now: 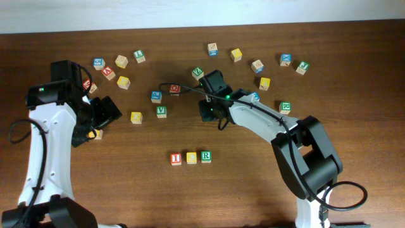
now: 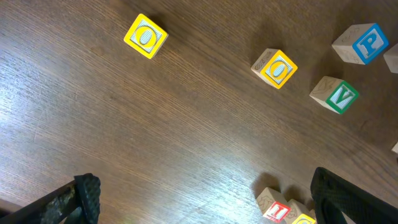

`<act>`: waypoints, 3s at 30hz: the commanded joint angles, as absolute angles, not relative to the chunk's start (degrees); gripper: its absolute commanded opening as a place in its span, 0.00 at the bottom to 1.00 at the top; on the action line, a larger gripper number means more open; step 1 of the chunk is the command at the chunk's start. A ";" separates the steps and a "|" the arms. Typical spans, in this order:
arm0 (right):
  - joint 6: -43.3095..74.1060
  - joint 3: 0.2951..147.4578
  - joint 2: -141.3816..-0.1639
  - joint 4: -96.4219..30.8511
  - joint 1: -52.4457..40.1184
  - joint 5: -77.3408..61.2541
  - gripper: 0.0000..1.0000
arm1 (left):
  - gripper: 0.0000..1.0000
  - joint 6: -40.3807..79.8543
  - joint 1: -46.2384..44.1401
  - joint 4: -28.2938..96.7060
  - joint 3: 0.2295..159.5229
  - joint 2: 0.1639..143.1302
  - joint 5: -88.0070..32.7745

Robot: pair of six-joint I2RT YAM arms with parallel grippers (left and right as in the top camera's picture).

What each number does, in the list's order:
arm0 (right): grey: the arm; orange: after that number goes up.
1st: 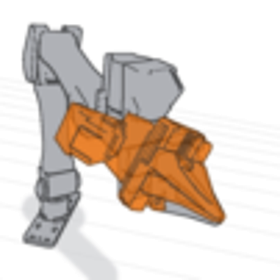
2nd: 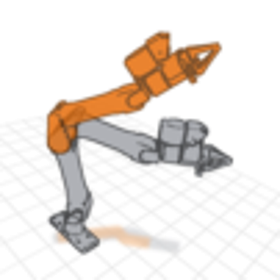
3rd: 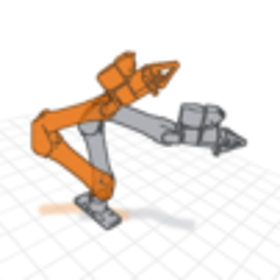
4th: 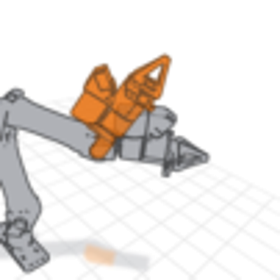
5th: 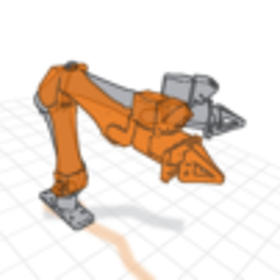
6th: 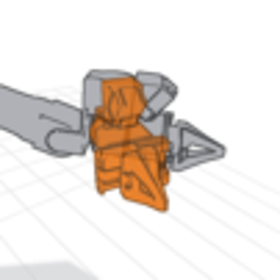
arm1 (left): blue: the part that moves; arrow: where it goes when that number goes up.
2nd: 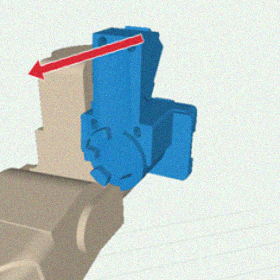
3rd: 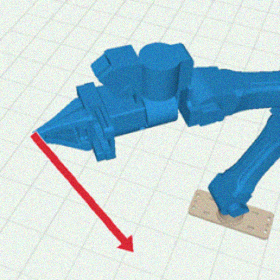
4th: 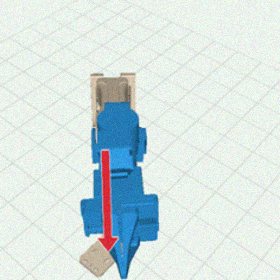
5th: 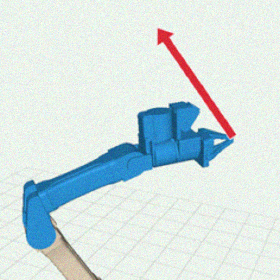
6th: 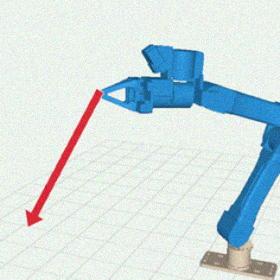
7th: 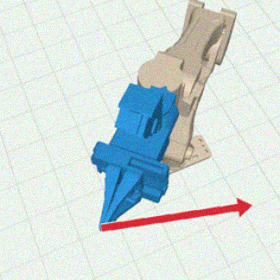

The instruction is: Spell out ICRA

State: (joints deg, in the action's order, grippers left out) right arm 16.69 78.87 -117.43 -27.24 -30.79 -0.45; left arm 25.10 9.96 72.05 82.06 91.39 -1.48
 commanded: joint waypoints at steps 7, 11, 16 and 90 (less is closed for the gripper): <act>15.68 80.44 -113.36 -31.11 -30.76 0.71 0.37 | 0.99 25.63 10.28 72.10 82.17 91.15 -1.23; 11.51 84.84 -112.36 -28.58 -30.81 2.02 0.50 | 0.99 25.63 10.28 72.10 82.17 91.15 -1.23; 10.33 84.77 -115.70 -30.52 -30.79 2.00 0.35 | 0.99 25.63 10.28 72.07 82.17 91.15 -1.21; -29.52 88.97 -123.17 -37.50 -27.46 -5.43 0.37 | 0.99 25.63 10.31 72.10 82.17 91.15 -1.23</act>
State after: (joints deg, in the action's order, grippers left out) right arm -29.95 88.40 -122.21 -37.01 -27.20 -3.99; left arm 25.10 9.96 72.03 82.06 91.39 -1.45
